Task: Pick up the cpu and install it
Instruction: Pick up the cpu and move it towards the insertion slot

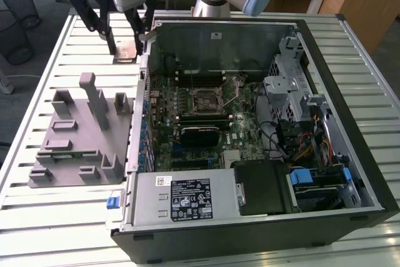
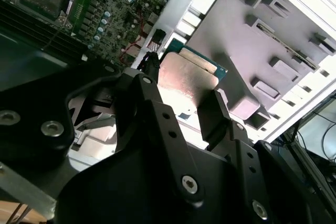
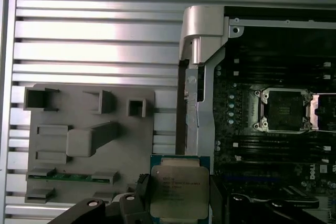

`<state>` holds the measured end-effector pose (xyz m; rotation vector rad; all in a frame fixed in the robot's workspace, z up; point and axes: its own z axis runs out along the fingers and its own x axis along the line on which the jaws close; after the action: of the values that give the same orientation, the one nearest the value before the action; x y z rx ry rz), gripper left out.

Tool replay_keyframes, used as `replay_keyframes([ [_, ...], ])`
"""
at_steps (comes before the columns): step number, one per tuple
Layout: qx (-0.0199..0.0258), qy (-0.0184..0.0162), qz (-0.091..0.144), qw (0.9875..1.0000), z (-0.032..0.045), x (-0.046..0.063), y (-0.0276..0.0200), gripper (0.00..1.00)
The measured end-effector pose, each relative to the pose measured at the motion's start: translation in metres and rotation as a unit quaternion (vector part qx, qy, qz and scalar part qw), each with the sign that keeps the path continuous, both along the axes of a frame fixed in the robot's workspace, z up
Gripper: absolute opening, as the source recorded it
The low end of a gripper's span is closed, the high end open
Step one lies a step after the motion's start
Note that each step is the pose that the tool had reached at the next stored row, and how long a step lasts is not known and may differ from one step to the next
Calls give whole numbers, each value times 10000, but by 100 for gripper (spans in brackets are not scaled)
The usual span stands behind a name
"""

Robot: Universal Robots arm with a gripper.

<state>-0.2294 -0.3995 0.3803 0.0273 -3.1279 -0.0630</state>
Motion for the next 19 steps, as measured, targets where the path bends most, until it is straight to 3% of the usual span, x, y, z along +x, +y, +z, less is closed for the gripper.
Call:
replay_keyframes([
  [6,1,-1,-1,10000,-2,141,13,54],
  [19,0,-1,-1,10000,-6,557,62,54],
])
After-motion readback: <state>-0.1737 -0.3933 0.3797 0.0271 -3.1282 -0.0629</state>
